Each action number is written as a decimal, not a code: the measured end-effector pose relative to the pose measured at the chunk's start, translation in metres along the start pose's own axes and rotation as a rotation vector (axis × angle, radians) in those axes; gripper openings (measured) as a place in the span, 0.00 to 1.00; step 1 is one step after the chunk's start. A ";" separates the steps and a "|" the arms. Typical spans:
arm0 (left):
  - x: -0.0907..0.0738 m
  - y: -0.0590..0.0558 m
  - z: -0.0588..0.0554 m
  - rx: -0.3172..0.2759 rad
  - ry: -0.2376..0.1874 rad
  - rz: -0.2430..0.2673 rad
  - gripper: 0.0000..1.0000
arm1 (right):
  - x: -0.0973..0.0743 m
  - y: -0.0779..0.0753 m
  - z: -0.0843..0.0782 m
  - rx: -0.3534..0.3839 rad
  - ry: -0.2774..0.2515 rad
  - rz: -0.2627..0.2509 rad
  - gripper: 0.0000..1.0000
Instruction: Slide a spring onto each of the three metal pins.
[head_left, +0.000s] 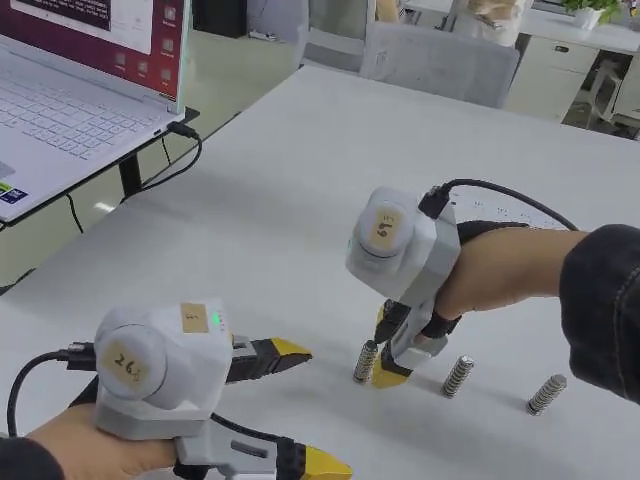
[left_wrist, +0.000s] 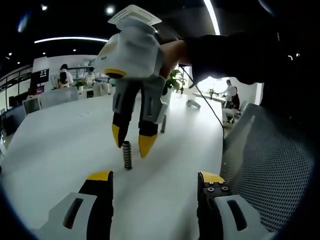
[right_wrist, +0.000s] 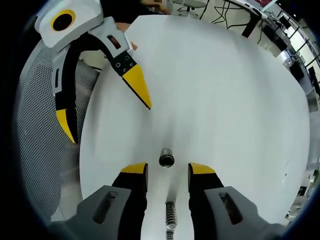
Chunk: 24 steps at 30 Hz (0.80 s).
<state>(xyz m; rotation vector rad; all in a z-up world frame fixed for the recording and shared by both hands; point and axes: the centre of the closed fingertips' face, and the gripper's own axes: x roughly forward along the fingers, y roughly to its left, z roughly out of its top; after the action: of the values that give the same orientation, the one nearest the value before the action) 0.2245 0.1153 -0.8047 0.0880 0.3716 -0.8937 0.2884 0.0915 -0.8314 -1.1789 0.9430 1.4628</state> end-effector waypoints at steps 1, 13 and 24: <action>0.000 0.000 0.000 0.000 0.000 0.000 0.64 | -0.001 0.000 -0.001 0.002 -0.004 -0.003 0.32; 0.003 0.000 0.003 0.009 0.007 -0.012 0.64 | -0.013 -0.006 -0.013 0.064 -0.071 -0.041 0.41; 0.007 -0.001 0.007 0.017 0.014 -0.022 0.64 | -0.027 -0.012 -0.036 0.141 -0.120 -0.070 0.45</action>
<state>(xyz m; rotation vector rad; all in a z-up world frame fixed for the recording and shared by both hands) 0.2294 0.1080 -0.8002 0.1058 0.3793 -0.9186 0.3082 0.0532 -0.8130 -1.0003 0.8981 1.3724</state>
